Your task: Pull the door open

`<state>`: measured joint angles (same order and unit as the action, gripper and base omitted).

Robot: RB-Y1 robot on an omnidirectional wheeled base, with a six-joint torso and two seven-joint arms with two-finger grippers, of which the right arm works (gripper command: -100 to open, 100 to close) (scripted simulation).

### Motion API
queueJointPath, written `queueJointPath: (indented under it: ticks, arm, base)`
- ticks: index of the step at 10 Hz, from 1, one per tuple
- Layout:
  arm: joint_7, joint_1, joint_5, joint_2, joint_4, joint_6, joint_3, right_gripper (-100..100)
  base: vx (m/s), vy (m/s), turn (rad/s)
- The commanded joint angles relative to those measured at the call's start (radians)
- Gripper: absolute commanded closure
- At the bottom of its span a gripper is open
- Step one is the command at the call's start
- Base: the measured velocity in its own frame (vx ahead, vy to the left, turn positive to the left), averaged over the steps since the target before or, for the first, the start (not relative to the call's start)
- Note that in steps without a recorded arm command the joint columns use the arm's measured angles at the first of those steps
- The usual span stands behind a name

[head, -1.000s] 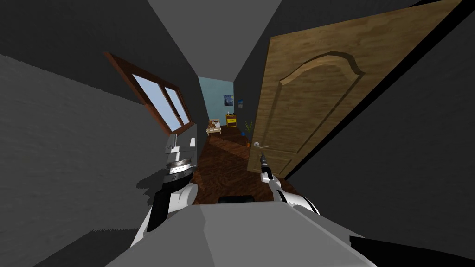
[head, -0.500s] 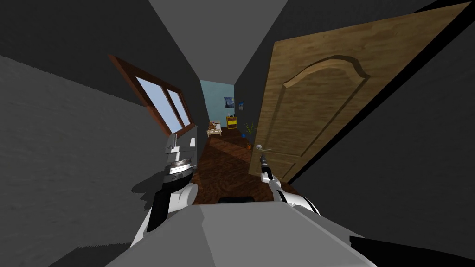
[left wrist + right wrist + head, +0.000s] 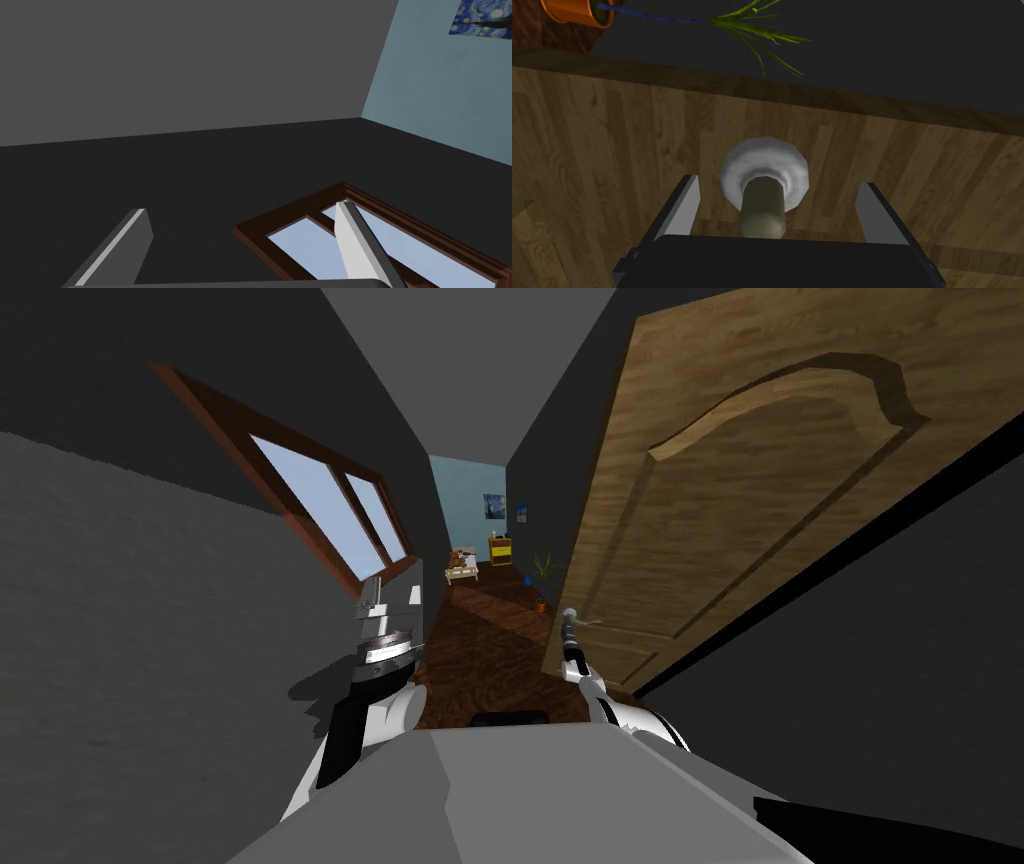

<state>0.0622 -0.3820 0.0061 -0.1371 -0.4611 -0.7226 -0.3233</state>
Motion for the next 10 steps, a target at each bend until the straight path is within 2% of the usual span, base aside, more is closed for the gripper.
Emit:
queueJointPath:
  ticks: [1, 10]
  arm:
    - [-0.001, 0.0, 0.0, 0.0, 0.0, 0.0, 0.001, -100]
    - [-0.015, 0.004, 0.003, -0.005, -0.001, -0.006, 0.007, -100]
  base:
    - [0.207, 0.106, -0.001]
    - [0.194, 0.087, 0.001]
